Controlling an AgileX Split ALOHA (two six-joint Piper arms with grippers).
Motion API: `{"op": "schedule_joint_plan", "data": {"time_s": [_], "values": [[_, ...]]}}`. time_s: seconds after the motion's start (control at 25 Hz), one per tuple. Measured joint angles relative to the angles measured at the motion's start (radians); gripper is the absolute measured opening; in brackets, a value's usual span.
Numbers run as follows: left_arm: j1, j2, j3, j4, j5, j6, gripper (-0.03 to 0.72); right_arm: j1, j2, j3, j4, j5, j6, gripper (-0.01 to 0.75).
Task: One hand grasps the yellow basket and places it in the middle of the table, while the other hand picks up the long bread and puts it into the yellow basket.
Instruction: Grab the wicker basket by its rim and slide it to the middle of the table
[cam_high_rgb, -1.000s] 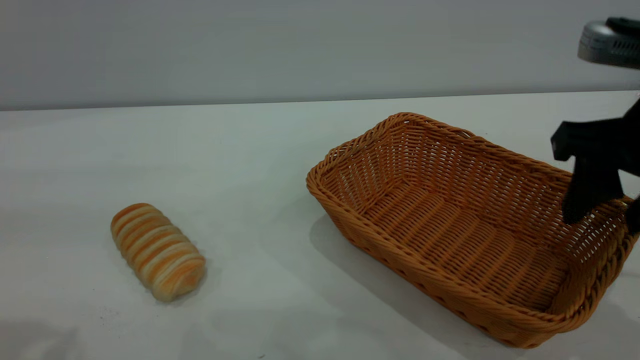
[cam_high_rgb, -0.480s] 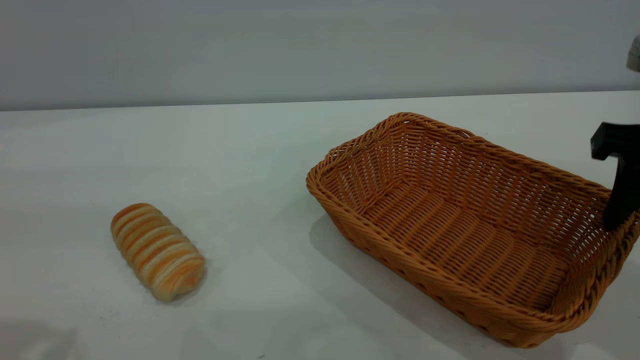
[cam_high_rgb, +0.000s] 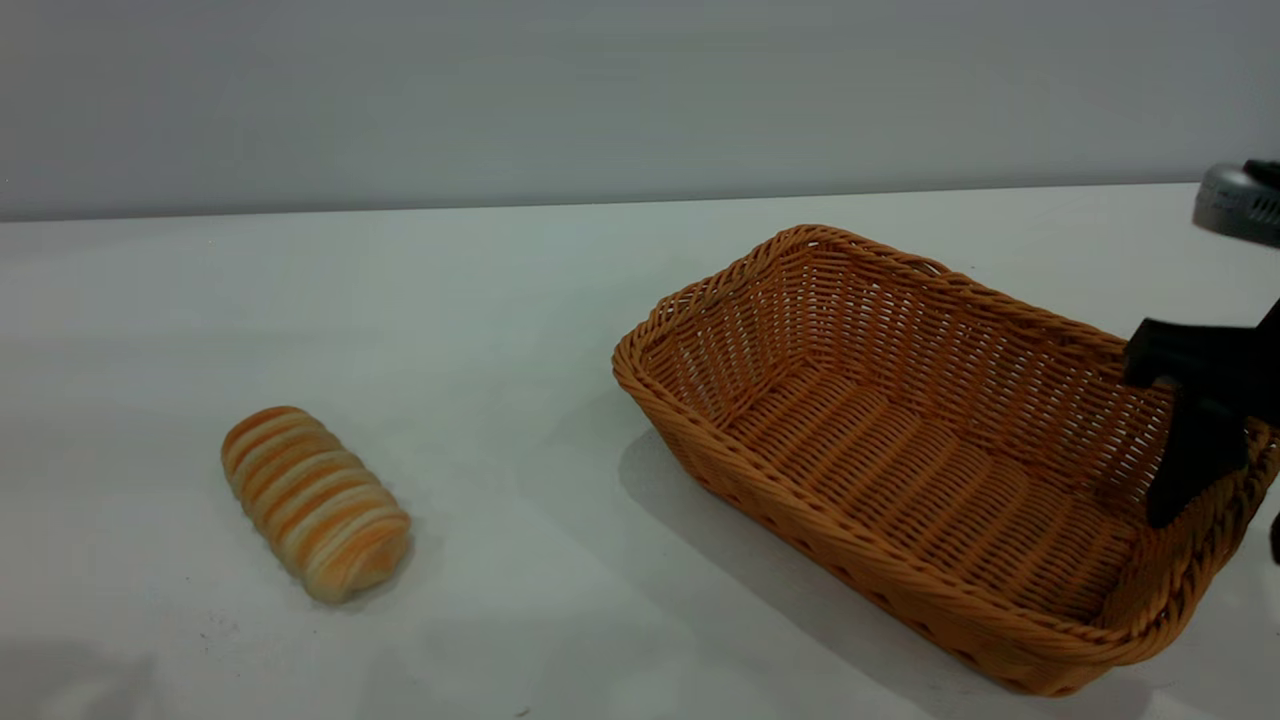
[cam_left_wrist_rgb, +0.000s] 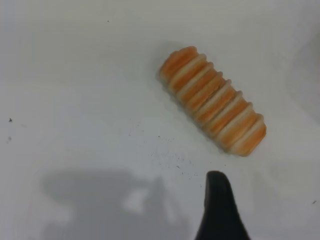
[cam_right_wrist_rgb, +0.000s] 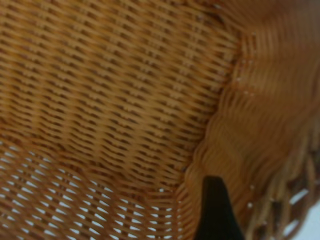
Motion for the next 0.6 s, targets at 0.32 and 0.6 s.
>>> {"op": "schedule_joint_plan", "data": {"time_s": [0.32,0.6], "values": [[0.000,0.000,0.000,0.000,0.006,0.000,0.552,0.000,0.110,-0.001,0.045,-0.049,-0.049,0.442],[0.000,0.000,0.000,0.000,0.006,0.001,0.552,-0.002,0.127,-0.010,0.066,-0.114,-0.088,0.070]]}}
